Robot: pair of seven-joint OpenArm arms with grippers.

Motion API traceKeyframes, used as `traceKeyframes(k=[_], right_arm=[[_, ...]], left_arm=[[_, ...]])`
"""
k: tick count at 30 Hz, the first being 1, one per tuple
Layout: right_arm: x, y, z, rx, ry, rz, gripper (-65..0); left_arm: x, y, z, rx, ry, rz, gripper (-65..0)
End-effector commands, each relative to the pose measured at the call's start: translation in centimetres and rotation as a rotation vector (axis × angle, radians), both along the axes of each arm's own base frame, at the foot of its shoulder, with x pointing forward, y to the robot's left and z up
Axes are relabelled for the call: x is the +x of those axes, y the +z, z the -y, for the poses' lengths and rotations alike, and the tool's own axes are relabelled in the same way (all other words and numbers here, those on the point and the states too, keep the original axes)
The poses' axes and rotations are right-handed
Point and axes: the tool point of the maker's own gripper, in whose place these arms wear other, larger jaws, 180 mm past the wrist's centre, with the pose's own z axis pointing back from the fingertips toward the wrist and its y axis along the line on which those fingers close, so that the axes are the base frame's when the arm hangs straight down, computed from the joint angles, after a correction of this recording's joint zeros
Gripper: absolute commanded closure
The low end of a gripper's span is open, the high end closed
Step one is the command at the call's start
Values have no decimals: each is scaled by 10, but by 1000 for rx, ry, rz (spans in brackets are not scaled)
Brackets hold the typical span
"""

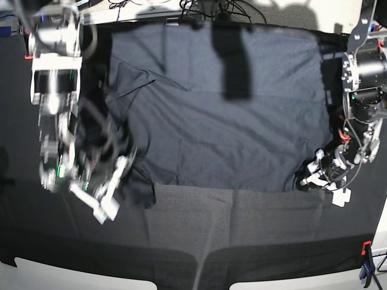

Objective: Layout the t-shirt on the table in an organized manner, then fold the t-shirt properly
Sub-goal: 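Lift the side edges with both grippers and fold them toward the collar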

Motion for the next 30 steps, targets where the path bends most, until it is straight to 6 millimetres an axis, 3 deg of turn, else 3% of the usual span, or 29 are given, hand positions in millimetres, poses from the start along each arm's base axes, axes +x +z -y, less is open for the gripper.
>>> traceKeyframes(k=[1,6,14,23,30], right_arm=[[7,20,1,-10,11,69,0],[-23,23,3,-133,33,113,0],[-70,37,4,-213,37,147,0],[-118,35,42,-242,-65,111,0],[-150,31,67,-274,-118,75,0]], left_arm=[[22,32,-5,-2,4,93,0],[14,53,4,22,-77,144,0],[-34,69,14,139,-220,229,0],[-92,95,10,319,-356,328,0],[-132,82,23,380,-454,283,0]])
